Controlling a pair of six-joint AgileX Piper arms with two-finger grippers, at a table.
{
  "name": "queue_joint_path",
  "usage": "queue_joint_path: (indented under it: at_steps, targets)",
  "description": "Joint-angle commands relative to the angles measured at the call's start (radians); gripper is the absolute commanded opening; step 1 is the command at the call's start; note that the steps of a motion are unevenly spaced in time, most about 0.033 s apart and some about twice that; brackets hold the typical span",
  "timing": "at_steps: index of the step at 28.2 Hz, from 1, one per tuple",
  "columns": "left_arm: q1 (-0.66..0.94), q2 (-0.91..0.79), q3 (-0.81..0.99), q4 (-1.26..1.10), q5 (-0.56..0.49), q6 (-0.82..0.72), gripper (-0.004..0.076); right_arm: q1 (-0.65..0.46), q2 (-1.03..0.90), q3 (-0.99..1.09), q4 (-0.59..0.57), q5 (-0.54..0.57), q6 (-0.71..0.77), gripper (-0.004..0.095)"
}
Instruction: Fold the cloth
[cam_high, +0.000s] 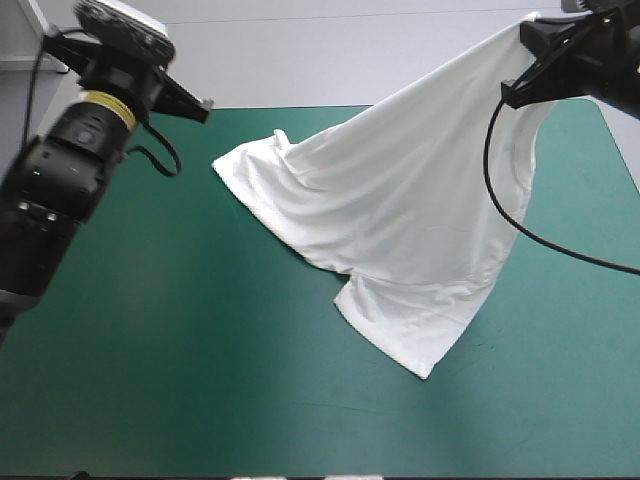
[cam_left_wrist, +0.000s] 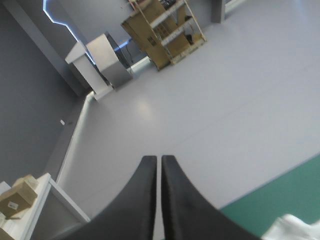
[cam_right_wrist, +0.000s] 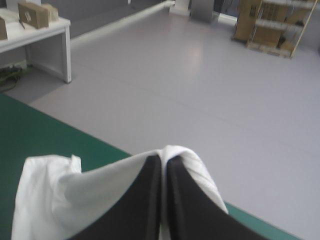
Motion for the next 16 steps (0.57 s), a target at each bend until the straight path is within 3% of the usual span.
queue_joint_path:
  at_steps: [1, 5, 9, 11, 16]
  targets:
    - [0.061, -0.017, -0.207, -0.187, -0.053, 0.164, 0.0034, 0.0, -0.064, -0.097, 0.061, -0.08, -0.021, -0.0013]
    - [0.066, -0.002, -0.336, -0.312, 0.038, 0.281, 0.0034, 0.0, -0.064, -0.123, 0.061, -0.065, -0.027, -0.0013]
    - [0.066, 0.002, -0.328, -0.423, 0.154, 0.308, 0.0034, 0.0, -0.012, -0.121, 0.048, 0.017, -0.02, -0.0013]
    - [0.066, 0.002, -0.259, -0.566, 0.218, 0.387, 0.0034, 0.0, 0.04, -0.121, 0.011, 0.058, -0.002, -0.0013]
    - [0.066, 0.002, -0.073, -0.866, 0.222, 0.56, 0.002, 0.0, 0.126, -0.121, -0.105, 0.082, 0.032, -0.0013]
